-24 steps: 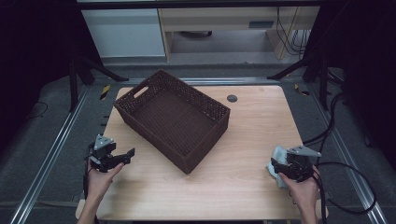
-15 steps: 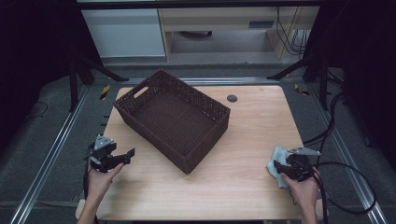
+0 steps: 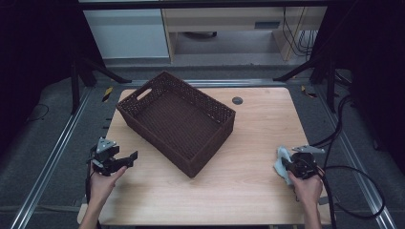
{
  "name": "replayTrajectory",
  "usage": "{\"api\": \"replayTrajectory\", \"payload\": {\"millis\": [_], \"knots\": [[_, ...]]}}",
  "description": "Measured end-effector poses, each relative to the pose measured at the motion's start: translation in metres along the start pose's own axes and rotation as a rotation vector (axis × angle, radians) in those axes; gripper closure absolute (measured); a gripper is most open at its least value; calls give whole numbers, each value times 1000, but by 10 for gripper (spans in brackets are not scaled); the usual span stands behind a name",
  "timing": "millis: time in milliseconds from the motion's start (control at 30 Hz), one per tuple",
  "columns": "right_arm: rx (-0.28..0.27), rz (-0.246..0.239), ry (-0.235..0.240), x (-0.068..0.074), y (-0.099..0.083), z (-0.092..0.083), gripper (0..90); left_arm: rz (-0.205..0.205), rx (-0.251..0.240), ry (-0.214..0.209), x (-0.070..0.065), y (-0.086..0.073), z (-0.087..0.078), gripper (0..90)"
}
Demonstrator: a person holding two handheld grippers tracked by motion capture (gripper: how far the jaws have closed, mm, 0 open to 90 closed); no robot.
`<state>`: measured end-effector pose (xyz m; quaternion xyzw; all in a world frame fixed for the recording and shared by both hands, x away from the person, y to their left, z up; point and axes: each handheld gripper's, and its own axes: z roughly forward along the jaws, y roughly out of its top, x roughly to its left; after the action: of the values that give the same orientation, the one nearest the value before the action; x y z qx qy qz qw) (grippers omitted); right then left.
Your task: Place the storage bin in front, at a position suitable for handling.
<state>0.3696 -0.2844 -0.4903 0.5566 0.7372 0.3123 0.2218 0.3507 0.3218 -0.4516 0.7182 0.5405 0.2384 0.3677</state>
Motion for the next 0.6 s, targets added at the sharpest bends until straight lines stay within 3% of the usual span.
{"api": "replayTrajectory", "payload": {"millis": [100, 233, 300, 400, 433, 600], "knots": [[-8, 3, -23, -6, 4, 3, 769, 0, 5, 1, 1, 0, 2, 200], [15, 12, -15, -9, 1, 9, 739, 1, -7, -2, 2, 1, 0, 201], [-7, 33, -21, -9, 1, 7, 614, -3, -11, -5, 2, 2, -1, 208], [-17, 16, -30, -8, 3, 4, 552, 0, -15, -15, 2, 1, -2, 228], [-47, 11, -22, -6, 7, -3, 491, 1, -15, -16, 2, 1, -2, 240], [-126, 17, -16, -3, 16, -18, 389, 11, -13, -14, 0, 2, -2, 247]]}}
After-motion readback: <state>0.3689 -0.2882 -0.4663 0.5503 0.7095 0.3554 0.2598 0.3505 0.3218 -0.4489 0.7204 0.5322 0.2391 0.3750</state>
